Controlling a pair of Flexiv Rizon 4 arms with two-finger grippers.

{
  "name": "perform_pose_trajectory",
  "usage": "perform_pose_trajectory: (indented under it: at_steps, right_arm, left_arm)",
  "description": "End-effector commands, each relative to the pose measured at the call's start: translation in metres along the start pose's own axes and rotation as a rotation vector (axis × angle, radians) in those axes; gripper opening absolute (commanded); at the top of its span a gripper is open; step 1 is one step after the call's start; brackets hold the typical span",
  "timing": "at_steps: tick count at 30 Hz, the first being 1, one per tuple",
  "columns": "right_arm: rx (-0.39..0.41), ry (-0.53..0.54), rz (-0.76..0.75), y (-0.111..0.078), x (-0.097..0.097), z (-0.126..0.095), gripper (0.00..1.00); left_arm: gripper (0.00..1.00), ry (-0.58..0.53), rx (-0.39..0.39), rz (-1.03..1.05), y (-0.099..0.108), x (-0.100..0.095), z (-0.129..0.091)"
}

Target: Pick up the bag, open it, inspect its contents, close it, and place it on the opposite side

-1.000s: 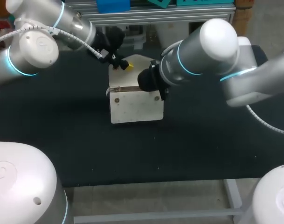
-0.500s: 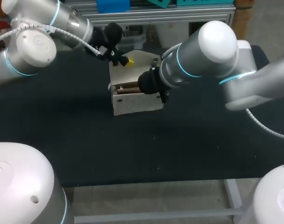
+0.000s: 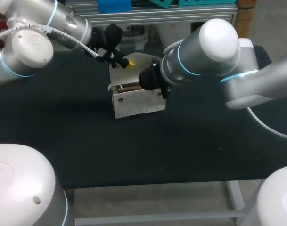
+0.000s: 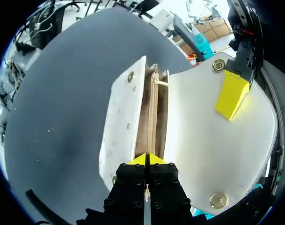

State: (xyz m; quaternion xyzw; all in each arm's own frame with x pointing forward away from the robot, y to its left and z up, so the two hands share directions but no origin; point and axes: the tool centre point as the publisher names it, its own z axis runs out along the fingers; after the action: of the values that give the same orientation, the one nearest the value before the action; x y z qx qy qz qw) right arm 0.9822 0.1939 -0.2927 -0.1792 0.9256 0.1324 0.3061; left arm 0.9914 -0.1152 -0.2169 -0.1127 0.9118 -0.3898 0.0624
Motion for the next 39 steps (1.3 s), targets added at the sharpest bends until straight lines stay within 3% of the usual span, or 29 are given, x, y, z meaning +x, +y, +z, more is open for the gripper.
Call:
perform_pose_trajectory:
  at_steps: [1,12,19,32,39]
  right_arm:
    - [0.009,-0.050,-0.002,0.002,-0.001,-0.011,0.00]
    - [0.020,-0.052,-0.012,0.000,-0.014,0.005,0.00]
    - [0.012,0.005,-0.021,0.004,-0.001,0.019,0.00]
    - [0.019,0.049,0.020,-0.003,0.017,0.021,0.00]
    - [0.029,0.033,0.043,-0.015,0.002,0.024,0.00]
  left_arm:
    - [0.00,0.005,-0.006,-0.002,-0.002,-0.002,0.003]
    - [0.00,0.009,-0.001,0.013,-0.004,0.001,0.001]
    - [0.00,0.000,0.016,0.002,-0.003,-0.002,-0.003]
    - [0.00,0.002,0.038,0.004,-0.002,0.000,-0.008]
    - [0.00,0.028,0.038,0.029,-0.003,0.009,-0.004]
